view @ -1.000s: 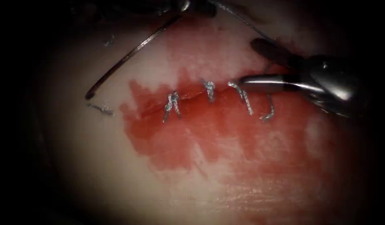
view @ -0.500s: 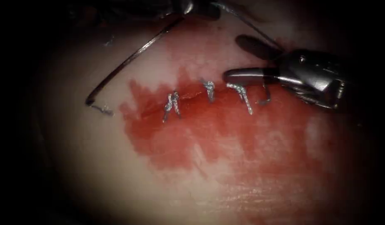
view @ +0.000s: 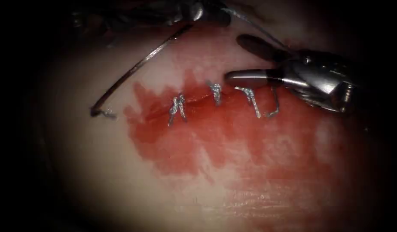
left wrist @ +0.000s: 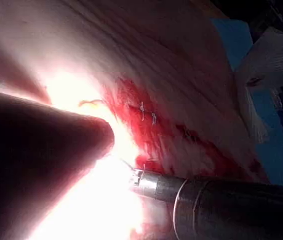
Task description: Wound Closure
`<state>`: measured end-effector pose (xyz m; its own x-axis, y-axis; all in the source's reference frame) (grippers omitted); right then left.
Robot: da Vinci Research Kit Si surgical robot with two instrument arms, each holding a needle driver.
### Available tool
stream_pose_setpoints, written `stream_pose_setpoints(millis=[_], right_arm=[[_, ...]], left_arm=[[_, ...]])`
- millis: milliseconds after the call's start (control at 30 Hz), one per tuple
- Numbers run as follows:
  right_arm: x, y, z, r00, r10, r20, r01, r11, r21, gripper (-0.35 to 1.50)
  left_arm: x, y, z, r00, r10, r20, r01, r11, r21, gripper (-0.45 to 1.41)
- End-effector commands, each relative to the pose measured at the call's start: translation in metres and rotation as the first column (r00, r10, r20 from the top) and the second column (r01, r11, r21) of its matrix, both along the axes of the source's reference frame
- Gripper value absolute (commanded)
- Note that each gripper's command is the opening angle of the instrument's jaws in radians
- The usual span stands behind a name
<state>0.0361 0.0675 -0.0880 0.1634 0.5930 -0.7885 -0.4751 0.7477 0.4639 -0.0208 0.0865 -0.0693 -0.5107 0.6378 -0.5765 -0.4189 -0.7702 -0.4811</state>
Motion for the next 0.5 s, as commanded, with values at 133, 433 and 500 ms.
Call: stream_pose_setpoints(millis=[133, 433, 500], right_arm=[[0.0006, -0.0001, 0.0001, 1.000, -0.021, -0.019, 0.021, 1.000, -0.004, -0.35], [-0.0004, 0.0002, -0.0004, 1.000, -0.009, -0.017, 0.009, 1.000, -0.007, 1.03], [-0.0023, 0.0002, -0.0011, 0.999, 0.024, 0.021, -0.024, 1.000, -0.009, 1.48]], left_arm=[[-0.0006, 0.0003, -0.0002, 1.000, 0.001, 0.003, -0.001, 1.000, -0.004, -0.35], [0.0015, 0.0012, -0.0002, 1.000, -0.012, -0.028, 0.012, 1.000, -0.021, -0.35], [0.0030, 0.0027, 0.0008, 0.998, -0.030, -0.062, 0.028, 0.999, -0.036, -0.35]])
